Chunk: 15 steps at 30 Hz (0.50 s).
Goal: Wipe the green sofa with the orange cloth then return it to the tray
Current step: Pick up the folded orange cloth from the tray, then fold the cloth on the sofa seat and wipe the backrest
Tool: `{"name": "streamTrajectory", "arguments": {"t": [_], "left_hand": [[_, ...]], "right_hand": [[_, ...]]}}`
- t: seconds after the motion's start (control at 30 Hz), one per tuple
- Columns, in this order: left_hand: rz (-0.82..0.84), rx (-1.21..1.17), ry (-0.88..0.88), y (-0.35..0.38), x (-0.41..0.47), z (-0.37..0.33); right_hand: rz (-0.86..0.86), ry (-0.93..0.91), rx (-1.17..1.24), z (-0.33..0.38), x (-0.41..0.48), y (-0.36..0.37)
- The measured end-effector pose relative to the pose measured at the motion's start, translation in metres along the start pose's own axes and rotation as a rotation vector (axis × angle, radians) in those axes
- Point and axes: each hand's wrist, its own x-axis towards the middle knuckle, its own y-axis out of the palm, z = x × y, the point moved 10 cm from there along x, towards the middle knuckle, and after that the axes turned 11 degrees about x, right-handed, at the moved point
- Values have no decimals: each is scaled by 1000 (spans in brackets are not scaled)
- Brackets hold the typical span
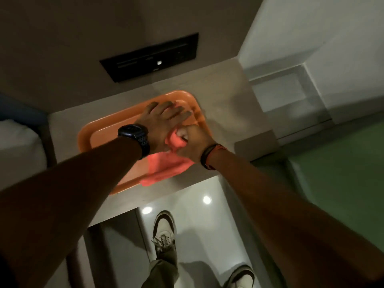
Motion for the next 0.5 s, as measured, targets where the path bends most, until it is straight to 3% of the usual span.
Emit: {"name": "streamTrajectory", "arguments": {"t": [0.1,0.27,0.33,0.5], "left_hand": [[114,60,105,-41,7,-34],[6,-170,140,-162,-2,-101],[-99,-219,150,-223,-2,-135],[-318,-242,324,-366,19,-298]], "right_hand": [[121,-91,-107,31,-50,-45],[77,-143,-209,39,-165,-158],[9,-133,-171,26,-218,-207],[-282,-107,4,-55,-385,-333]]}}
